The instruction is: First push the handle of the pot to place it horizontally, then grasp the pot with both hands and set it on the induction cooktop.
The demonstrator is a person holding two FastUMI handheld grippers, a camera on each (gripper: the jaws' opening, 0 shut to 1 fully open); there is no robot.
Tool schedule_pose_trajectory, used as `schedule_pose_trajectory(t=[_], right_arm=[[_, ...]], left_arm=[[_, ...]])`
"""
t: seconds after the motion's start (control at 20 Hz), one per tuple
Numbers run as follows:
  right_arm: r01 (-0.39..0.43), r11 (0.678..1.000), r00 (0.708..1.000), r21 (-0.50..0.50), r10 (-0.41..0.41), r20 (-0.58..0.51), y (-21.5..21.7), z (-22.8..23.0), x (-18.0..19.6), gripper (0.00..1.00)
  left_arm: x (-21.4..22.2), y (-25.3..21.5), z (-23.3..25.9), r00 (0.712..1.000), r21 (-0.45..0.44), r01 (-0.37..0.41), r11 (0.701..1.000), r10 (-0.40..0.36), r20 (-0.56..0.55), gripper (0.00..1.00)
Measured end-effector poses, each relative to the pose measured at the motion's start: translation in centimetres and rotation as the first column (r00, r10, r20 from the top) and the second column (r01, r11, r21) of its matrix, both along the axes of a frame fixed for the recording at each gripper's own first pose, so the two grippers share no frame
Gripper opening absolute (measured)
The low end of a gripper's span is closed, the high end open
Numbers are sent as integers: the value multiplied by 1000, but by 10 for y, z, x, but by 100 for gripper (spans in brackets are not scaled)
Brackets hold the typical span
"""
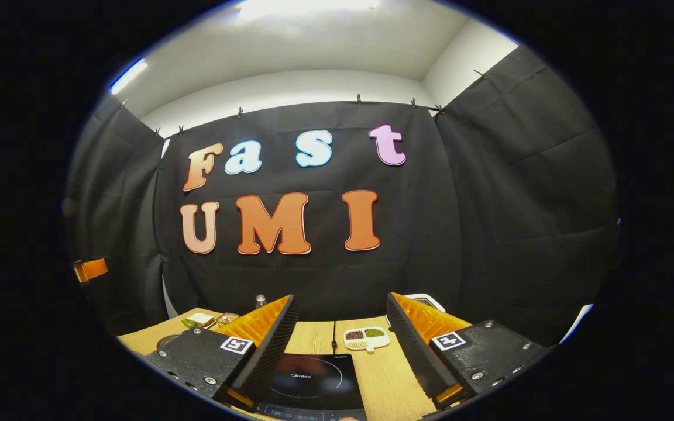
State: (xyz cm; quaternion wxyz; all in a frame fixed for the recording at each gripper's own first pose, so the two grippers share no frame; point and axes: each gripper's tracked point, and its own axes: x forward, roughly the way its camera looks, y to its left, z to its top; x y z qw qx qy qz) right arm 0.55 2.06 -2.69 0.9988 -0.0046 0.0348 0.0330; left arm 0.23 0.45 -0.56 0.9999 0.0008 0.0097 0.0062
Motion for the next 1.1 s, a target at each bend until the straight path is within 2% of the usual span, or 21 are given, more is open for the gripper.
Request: schedule_pose_trajectory(t=[0.15, 0.4, 0.55, 0.6, 0.65, 0.7, 0.75, 0.8, 0.85, 0.9, 1.0, 1.1], right_arm=[[-10, 1000, 1000, 4, 10, -12, 3, -6, 2, 95], [-16, 1000, 1000, 16, 16, -23, 4, -13, 7, 95], [-26, 999, 999, 28, 27, -44, 7, -21, 11, 95], [-28, 999, 998, 33, 30, -50, 7, -23, 10, 100], [-32, 999, 998, 37, 34, -53, 8, -25, 10, 95], [-34, 999, 998, 39, 37, -56, 8, -26, 10, 100], [-35, 999, 998, 40, 37, -58, 8, -29, 12, 95], [-34, 999, 998, 40, 36, -60, 7, -30, 12, 95], [-33, 999, 998, 41, 35, -61, 6, -32, 12, 95], [-34, 999, 997, 41, 37, -63, 6, -34, 12, 95], [-36, 998, 997, 44, 39, -68, 5, -37, 11, 95], [-38, 998, 997, 45, 42, -72, 4, -40, 11, 95]], left_arm=[[2, 1, -6, 1000, 1, 3, 1000, -3, -18, 82], [4, -12, -16, 998, 2, 58, 998, -58, -39, 81], [4, -21, -20, 993, 5, 107, 994, -107, -45, 86], [4, -24, -22, 991, 4, 123, 992, -123, -48, 75], [3, -27, -25, 989, 13, 139, 990, -138, -54, 68], [3, -28, -28, 987, 29, 148, 989, -146, -61, 60], [2, -29, -32, 986, 49, 152, 987, -148, -72, 55], [1, -30, -36, 985, 73, 156, 985, -150, -81, 47], [1, -32, -39, 984, 85, 162, 983, -155, -89, 45], [-1, -35, -44, 981, 84, 175, 981, -166, -102, 32], [-4, -37, -54, 978, 64, 184, 981, -176, -112, 30], [-6, -31, -61, 979, 27, 165, 986, -161, -122, 6]])
